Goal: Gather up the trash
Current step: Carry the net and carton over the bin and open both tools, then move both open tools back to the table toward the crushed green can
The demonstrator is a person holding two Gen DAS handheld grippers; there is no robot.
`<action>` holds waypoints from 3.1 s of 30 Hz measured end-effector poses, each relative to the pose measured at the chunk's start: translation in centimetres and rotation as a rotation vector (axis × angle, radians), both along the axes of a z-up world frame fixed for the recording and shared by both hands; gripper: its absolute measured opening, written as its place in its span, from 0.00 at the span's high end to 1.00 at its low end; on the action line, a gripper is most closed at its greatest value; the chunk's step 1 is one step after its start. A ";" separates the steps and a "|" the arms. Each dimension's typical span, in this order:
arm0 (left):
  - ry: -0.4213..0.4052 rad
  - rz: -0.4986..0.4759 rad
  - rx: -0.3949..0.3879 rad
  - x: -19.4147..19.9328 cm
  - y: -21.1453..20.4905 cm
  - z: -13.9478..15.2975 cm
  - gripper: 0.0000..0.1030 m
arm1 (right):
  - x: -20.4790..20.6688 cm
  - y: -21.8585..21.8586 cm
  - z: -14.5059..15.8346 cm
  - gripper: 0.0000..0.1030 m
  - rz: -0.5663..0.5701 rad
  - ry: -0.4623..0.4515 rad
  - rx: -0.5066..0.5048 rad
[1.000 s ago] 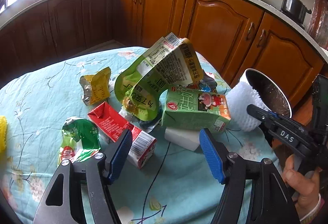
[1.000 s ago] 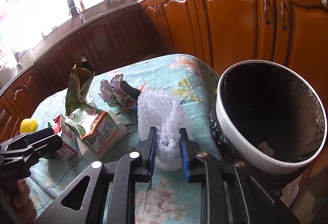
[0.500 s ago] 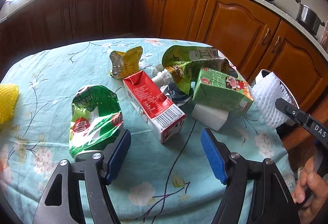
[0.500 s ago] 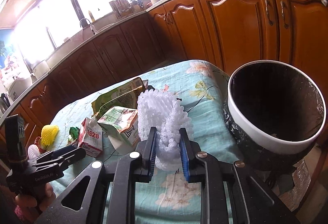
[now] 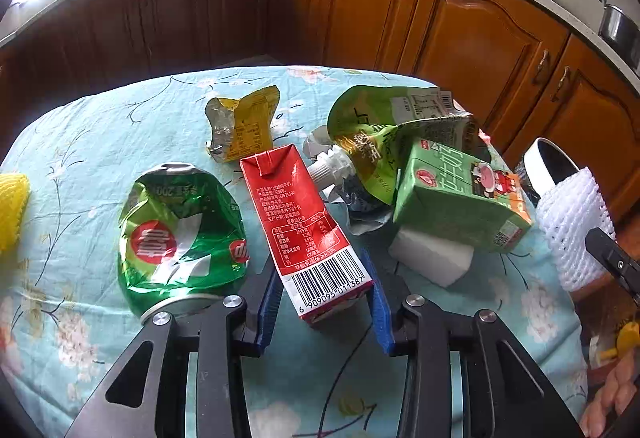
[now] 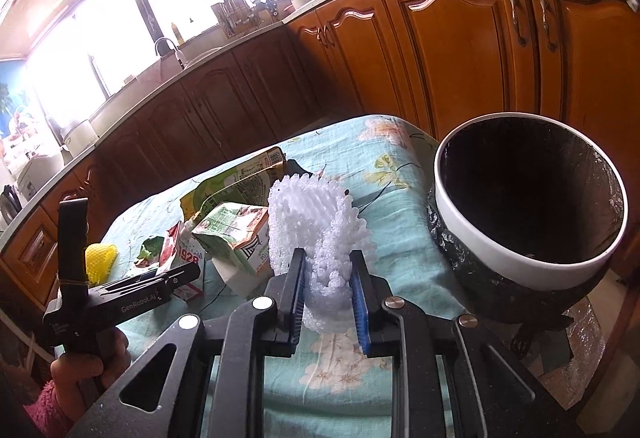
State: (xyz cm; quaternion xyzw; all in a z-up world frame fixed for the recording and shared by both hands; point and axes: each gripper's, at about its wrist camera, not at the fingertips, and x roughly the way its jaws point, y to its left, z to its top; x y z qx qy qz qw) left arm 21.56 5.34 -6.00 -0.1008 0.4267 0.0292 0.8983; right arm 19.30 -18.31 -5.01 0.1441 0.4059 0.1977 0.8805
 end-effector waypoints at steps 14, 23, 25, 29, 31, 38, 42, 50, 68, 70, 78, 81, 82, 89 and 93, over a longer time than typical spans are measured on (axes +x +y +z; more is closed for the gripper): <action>-0.139 -0.201 -0.021 -4.2 -4.7 4.9 0.71 | -2.4 -3.5 1.2 0.80 -0.050 -0.027 0.035; -0.181 -0.307 -0.026 -5.6 -7.3 6.5 0.71 | -3.3 -6.7 1.7 0.80 -0.118 -0.043 0.045; -0.192 -0.332 -0.031 -5.5 -8.0 6.9 0.71 | -3.3 -7.3 1.8 0.80 -0.135 -0.046 0.047; -0.204 -0.374 -0.021 -4.9 -9.6 7.2 0.71 | -3.2 -8.8 1.9 0.80 -0.163 -0.056 0.045; -0.203 -0.393 -0.020 -4.1 -10.4 7.0 0.71 | -2.9 -9.5 1.9 0.80 -0.174 -0.060 0.040; -0.186 -0.451 -0.010 -0.6 -13.4 6.0 0.71 | -1.6 -11.9 1.9 0.80 -0.230 -0.066 0.006; -0.165 -0.486 -0.021 2.0 -15.4 5.7 0.71 | -0.4 -13.5 1.7 0.80 -0.254 -0.060 -0.026; -0.116 -0.530 -0.037 6.4 -18.9 4.4 0.71 | 2.6 -15.0 0.9 0.80 -0.261 -0.022 -0.065; -0.058 -0.527 -0.041 11.0 -21.6 3.2 0.44 | 5.2 -16.2 -1.6 0.48 -0.246 0.067 -0.069; -0.074 -0.523 -0.041 10.4 -21.1 3.5 0.42 | 4.9 -16.4 -1.6 0.48 -0.253 0.067 -0.062; -0.104 -0.477 -0.065 7.0 -18.3 4.0 0.35 | 3.1 -16.1 -0.5 0.36 -0.267 0.038 -0.026; -0.105 -0.449 -0.067 5.2 -16.8 4.0 0.35 | 1.9 -15.3 0.1 0.29 -0.266 0.018 -0.009; -0.105 -0.437 -0.067 4.5 -16.1 4.0 0.35 | 1.5 -15.0 0.2 0.28 -0.264 0.013 0.001; -0.097 -0.346 -0.075 0.0 -10.9 3.8 0.35 | -1.1 -11.7 0.4 0.27 -0.217 0.014 0.062; -0.082 -0.284 -0.087 -1.9 -7.6 3.7 0.35 | -2.1 -9.3 0.5 0.27 -0.175 0.012 0.069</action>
